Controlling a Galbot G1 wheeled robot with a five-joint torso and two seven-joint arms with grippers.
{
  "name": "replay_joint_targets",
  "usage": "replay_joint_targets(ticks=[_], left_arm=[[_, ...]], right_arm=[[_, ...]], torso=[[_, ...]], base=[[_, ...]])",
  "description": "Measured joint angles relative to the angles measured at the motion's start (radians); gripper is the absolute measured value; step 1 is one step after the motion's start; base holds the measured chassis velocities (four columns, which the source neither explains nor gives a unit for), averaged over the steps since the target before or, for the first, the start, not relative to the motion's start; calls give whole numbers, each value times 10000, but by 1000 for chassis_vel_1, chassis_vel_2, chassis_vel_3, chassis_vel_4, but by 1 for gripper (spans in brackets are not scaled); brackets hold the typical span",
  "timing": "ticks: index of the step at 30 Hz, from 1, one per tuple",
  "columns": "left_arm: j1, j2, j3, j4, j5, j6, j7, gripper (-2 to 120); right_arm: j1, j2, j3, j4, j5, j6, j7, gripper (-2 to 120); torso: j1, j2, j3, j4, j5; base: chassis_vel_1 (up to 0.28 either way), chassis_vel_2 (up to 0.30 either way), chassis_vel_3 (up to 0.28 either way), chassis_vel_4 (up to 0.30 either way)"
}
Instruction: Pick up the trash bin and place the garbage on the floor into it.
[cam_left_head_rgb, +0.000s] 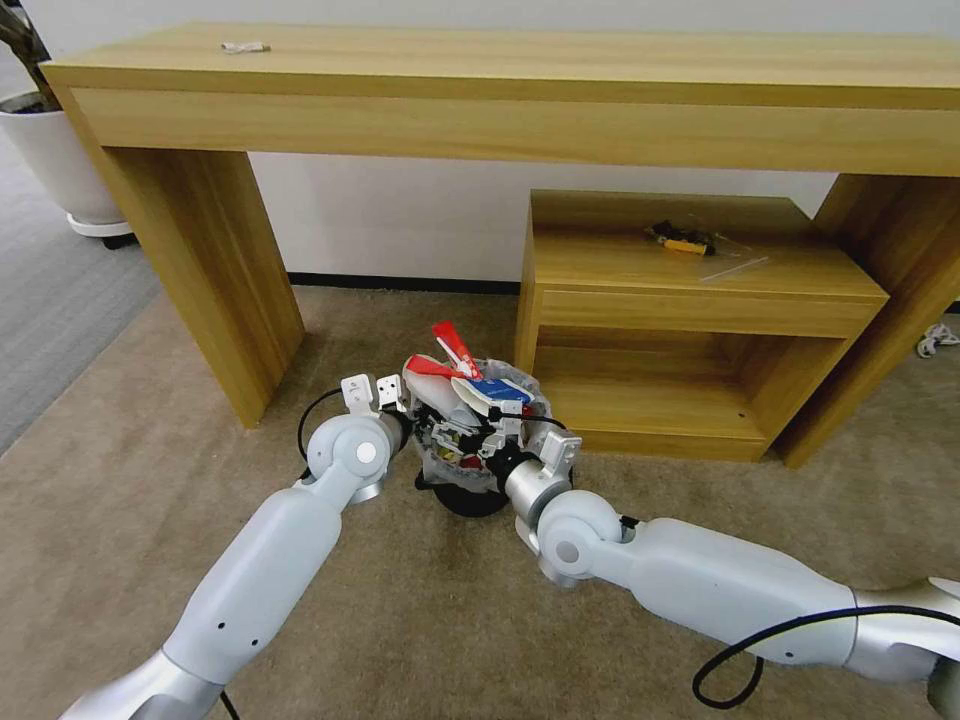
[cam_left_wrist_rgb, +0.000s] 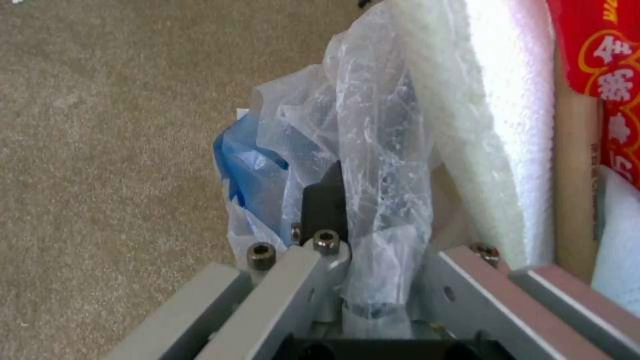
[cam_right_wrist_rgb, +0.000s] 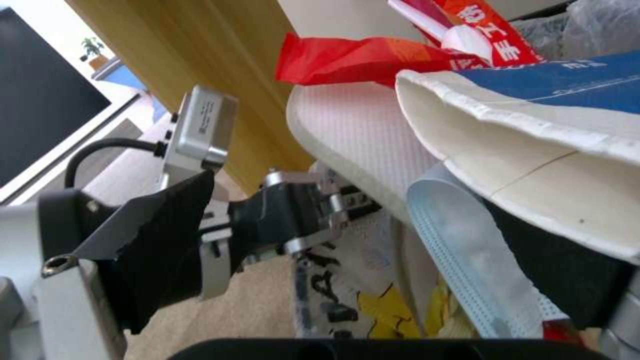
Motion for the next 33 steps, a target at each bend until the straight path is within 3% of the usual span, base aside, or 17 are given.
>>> replay_joint_targets(ticks=[11, 33], left_arm=[[-546, -301, 191, 794, 23, -8, 0, 0], [-514, -328, 159, 861, 95, -42, 23, 0]], right_arm=[[-23, 227, -6, 132, -25, 10, 213, 100], [-224, 444, 32, 168, -63, 389, -152, 100]], torso=[[0, 0, 1, 0, 1], [0, 0, 1, 0, 1]], base=[[0, 0, 0, 0], [0, 0, 0, 0]])
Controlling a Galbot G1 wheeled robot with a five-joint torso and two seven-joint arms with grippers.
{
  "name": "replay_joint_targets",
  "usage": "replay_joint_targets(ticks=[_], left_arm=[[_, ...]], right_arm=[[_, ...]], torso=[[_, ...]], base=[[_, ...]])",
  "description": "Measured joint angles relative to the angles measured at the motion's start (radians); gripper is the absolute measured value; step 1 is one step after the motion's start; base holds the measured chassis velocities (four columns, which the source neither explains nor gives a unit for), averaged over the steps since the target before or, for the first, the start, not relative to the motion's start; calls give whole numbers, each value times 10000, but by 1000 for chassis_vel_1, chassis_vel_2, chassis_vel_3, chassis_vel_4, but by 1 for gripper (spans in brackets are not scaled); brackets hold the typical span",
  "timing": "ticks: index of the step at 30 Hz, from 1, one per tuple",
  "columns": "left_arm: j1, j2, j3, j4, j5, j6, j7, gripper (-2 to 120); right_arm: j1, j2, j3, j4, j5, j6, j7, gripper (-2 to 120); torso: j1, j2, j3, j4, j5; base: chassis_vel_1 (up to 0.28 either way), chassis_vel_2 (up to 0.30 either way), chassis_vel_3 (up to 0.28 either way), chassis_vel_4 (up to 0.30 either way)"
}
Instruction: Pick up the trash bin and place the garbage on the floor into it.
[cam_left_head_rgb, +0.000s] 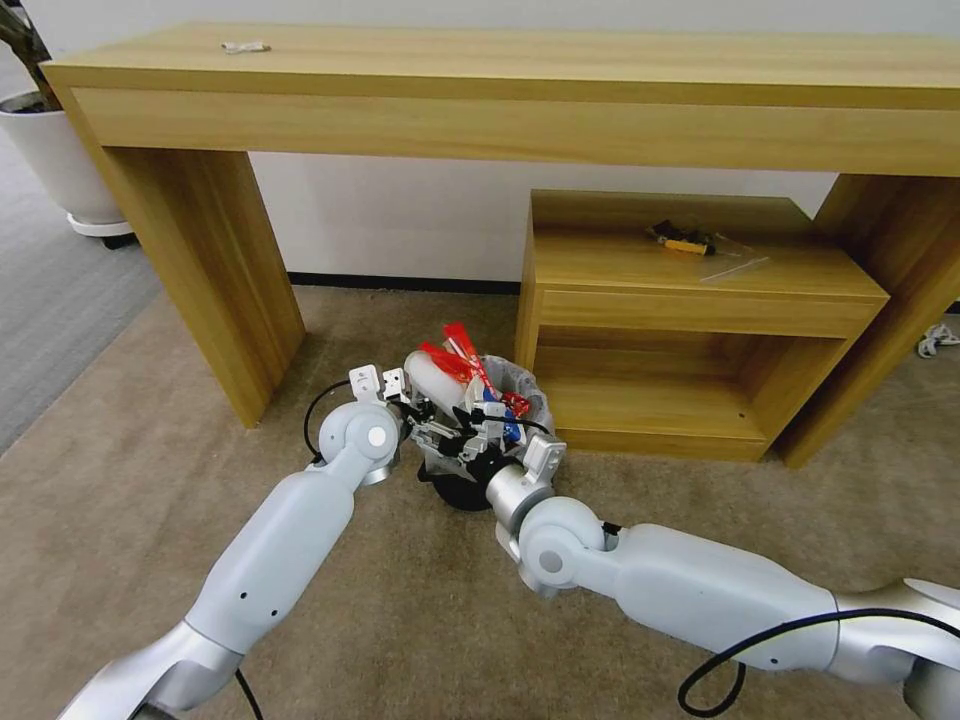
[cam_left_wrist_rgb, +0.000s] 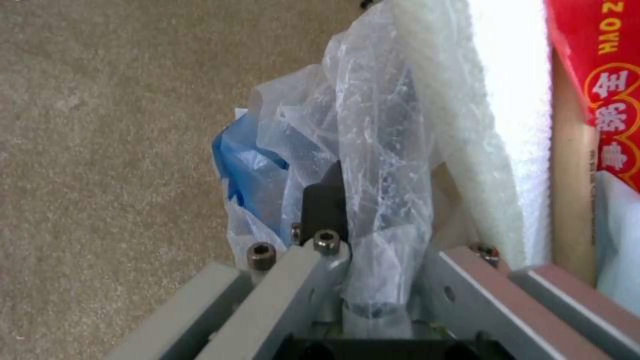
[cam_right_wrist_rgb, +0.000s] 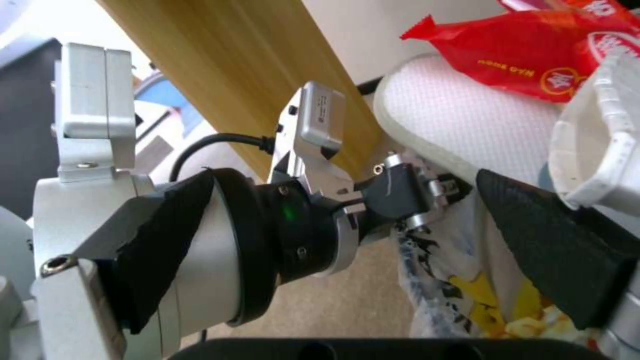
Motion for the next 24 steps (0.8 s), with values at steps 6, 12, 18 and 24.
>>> replay_joint_targets(ticks=[6, 12, 18, 24], left_arm=[[142, 74, -58, -274, -255, 1, -85, 0], [80, 28, -45, -117, -237, -2, -78, 0], [-21, -54, -10, 50, -209, -1, -71, 0], [-81, -194, 24, 231, -157, 6, -71, 0]], right_arm=[[-460, -15, 379, -256, -260, 153, -218, 100], [-606, -22, 638, -264, -258, 267, -394, 100], [-669, -66, 817, -338, -265, 302, -559, 100], [-727, -81, 983, -290, -254, 370, -685, 100]], torso=[[-1, 0, -2, 7, 1], [0, 0, -1, -3, -2], [0, 0, -1, 2, 0], [0, 0, -1, 0, 0]], base=[[0, 0, 0, 0], [0, 0, 0, 0], [0, 0, 0, 0], [0, 0, 0, 0]])
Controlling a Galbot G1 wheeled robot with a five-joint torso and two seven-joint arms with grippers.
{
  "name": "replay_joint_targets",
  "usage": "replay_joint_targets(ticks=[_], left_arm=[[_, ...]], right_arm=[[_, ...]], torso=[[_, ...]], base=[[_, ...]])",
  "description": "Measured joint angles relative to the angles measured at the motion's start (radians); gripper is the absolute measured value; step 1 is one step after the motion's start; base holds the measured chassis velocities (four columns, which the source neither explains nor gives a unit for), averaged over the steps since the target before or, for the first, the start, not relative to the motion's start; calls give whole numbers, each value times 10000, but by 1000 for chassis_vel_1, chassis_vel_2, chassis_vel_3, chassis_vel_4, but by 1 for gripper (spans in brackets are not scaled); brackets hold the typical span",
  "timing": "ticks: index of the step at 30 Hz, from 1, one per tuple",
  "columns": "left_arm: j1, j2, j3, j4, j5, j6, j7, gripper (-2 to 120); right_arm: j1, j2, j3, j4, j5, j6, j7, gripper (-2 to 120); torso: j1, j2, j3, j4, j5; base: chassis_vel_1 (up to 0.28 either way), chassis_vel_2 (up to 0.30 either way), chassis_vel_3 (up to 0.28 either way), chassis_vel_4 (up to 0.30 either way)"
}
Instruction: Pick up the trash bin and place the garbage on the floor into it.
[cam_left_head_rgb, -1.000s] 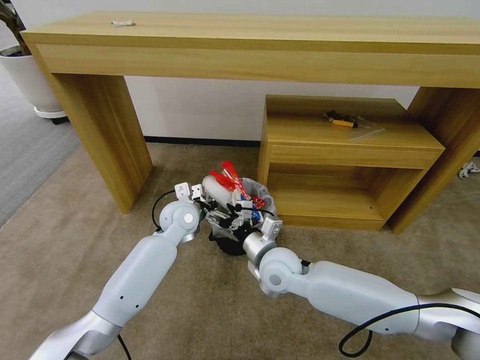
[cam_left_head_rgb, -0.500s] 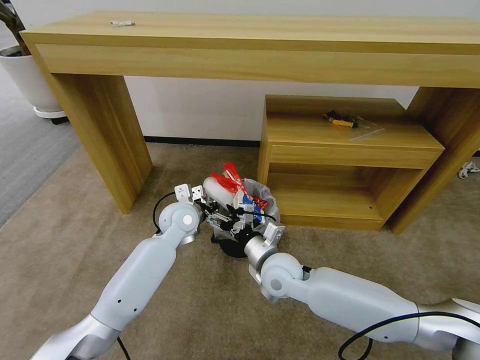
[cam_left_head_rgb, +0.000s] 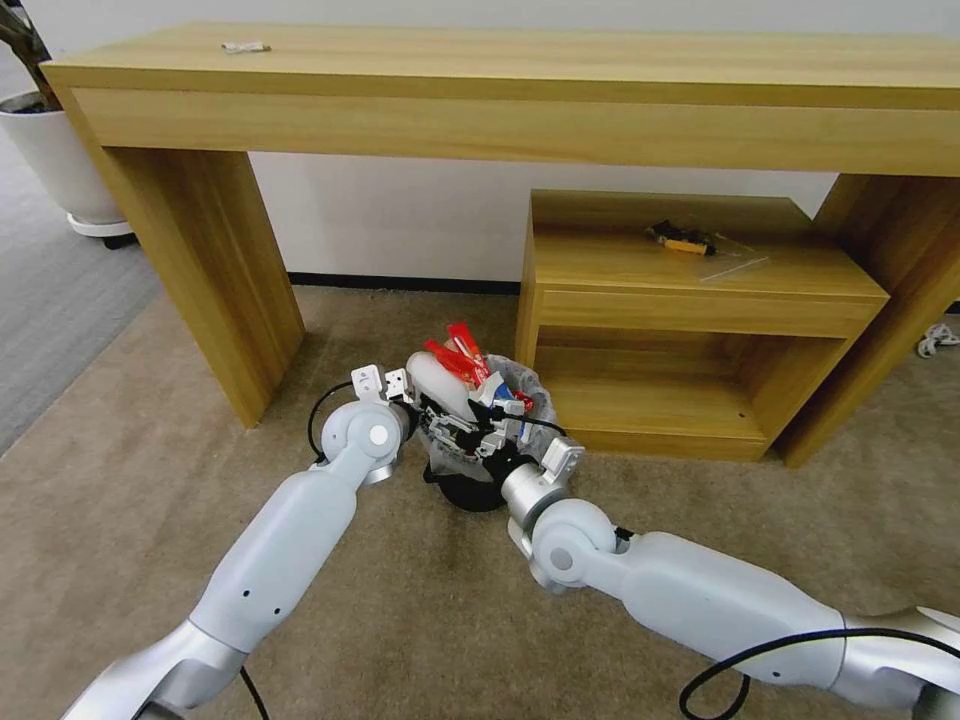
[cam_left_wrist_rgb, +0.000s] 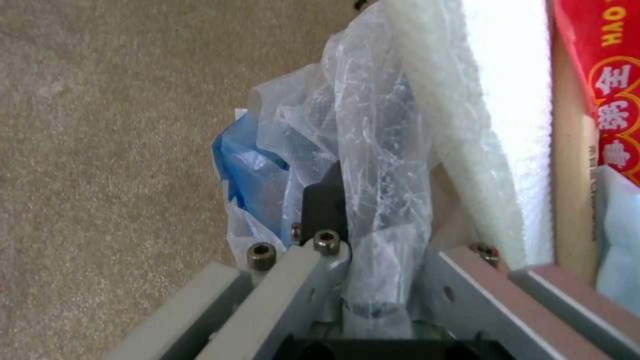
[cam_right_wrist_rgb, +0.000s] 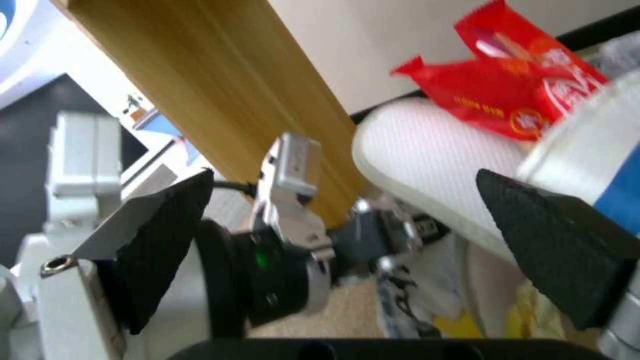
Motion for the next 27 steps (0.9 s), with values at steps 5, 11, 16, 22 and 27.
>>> replay_joint_targets(ticks=[5, 11, 16, 22, 27], left_arm=[[22, -65, 35, 21, 67, 9, 0, 0], [64, -81, 41, 16, 68, 17, -6, 0], [106, -19, 26, -4, 82, 19, -7, 0], [115, -16, 16, -11, 116, 18, 0, 0], [104, 42, 4, -12, 173, 17, 39, 0]], right_arm=[[43, 52, 96, -1, 58, 72, -99, 100], [171, 72, 280, 37, 94, 108, -123, 100], [188, 42, 538, 109, 97, 122, -103, 100], [367, -26, 987, 294, -8, 87, 155, 100], [351, -237, 1165, 366, -279, -9, 342, 100]], torso=[[0, 0, 0, 0, 1], [0, 0, 0, 0, 0], [0, 0, 0, 1, 1], [0, 0, 0, 1, -1], [0, 0, 0, 0, 0]], base=[[0, 0, 0, 0], [0, 0, 0, 0], [0, 0, 0, 0], [0, 0, 0, 0], [0, 0, 0, 0]])
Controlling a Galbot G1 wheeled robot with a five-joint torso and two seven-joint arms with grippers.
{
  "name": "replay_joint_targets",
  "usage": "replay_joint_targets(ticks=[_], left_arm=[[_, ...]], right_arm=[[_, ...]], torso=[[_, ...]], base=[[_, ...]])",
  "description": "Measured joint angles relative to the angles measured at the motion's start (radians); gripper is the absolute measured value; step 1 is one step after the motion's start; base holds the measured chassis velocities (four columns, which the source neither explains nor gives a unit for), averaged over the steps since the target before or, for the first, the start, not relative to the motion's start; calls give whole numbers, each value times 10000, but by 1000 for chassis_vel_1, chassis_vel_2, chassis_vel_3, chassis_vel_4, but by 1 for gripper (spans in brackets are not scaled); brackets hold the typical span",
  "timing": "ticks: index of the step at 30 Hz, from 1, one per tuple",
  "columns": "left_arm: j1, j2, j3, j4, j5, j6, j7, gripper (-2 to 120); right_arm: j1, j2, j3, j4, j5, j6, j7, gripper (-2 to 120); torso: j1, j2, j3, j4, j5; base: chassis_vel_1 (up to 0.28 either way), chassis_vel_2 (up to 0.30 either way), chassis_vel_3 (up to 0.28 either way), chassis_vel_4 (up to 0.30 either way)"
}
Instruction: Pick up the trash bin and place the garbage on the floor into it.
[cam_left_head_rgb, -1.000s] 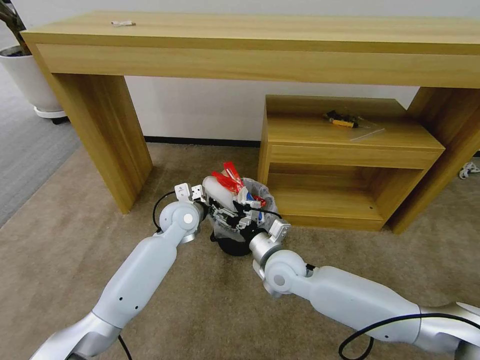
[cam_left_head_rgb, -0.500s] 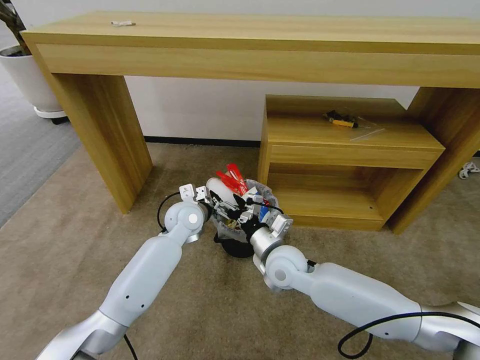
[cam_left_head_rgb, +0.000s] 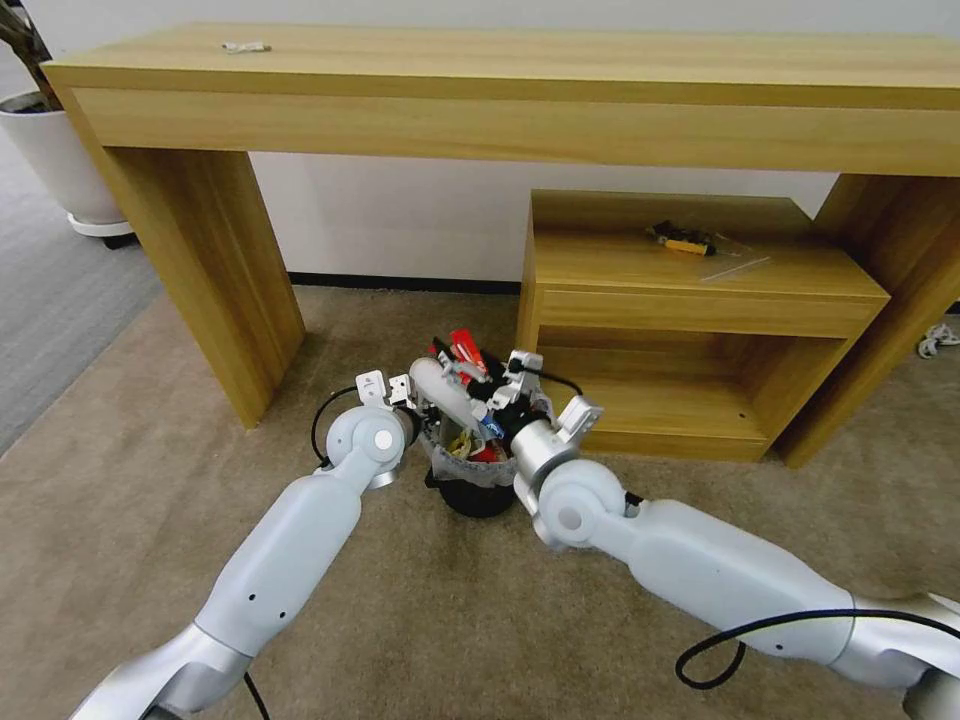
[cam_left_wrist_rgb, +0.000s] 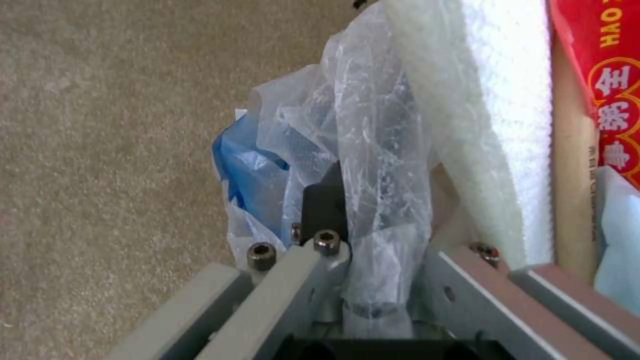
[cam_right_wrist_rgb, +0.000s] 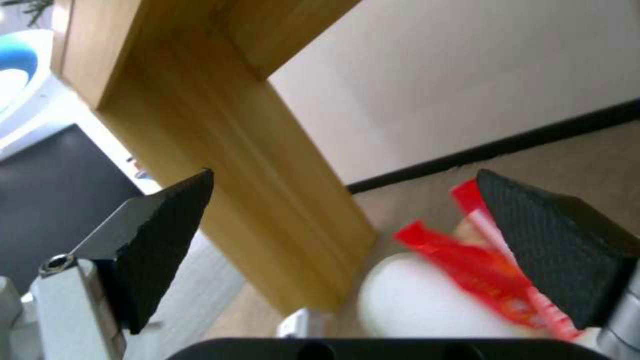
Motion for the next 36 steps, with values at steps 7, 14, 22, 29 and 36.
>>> replay_joint_targets(ticks=[7, 14, 22, 29, 36], left_arm=[[-7, 247, -75, -12, 315, -44, 226, 0], [117, 366, -124, -113, 565, -65, 342, 0], [234, 441, -222, -187, 670, -66, 400, 0], [365, 593, -394, -333, 1134, -59, 679, 0], [438, 637, -715, -581, 1566, -20, 1107, 0]], right_arm=[[-345, -679, 398, -228, -874, -104, 357, 100], [-758, -1313, 959, -557, -1706, -127, 732, 100], [-1084, -1833, 1146, -605, -2368, -204, 931, 100], [-1459, -2378, 1629, -801, -3107, -478, 1239, 100], [-2343, -2649, 2986, -869, -3630, -935, 1532, 100]], torso=[[0, 0, 0, 1, 3], [0, 0, 0, 1, 2], [0, 1, 0, -1, 0], [0, 0, 0, 3, 2], [-1, 0, -1, -1, 2]], base=[[0, 0, 0, 0], [0, 0, 0, 0], [0, 0, 0, 0], [0, 0, 0, 0], [0, 0, 0, 0]])
